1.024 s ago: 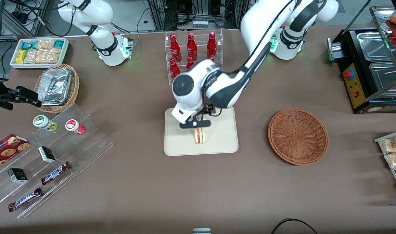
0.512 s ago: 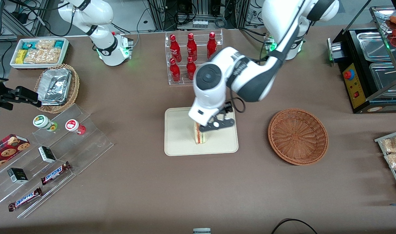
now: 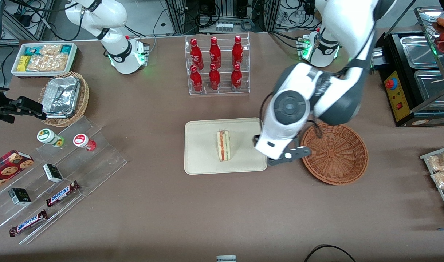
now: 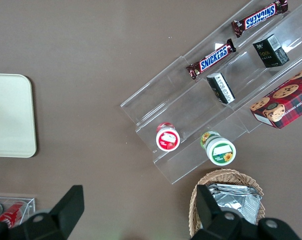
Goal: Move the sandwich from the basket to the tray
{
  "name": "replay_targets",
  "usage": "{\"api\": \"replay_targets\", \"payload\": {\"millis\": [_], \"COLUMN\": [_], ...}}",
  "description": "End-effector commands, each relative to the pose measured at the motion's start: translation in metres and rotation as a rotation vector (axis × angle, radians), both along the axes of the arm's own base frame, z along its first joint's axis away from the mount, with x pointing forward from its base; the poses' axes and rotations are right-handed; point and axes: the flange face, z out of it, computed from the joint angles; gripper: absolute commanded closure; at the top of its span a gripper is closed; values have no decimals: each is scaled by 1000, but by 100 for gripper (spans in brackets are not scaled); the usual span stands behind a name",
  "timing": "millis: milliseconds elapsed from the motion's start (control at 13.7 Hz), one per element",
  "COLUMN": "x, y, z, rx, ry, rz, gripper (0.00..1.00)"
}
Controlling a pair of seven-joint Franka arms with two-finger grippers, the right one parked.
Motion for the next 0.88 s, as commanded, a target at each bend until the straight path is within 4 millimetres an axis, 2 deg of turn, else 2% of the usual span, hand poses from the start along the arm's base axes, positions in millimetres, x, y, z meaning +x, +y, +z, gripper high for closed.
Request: {"api": "replay_targets", "payload": {"millis": [0,439,659,805], "x": [-9,-21,-36,-54], "y": [44,137,184,206], "z": [21,60,79,98], "rx": [-18,-75,-90,-97], "ry": [26,67,104,121], "rz": [-51,-253,-373,-488], "gripper": [0,0,0,0]}}
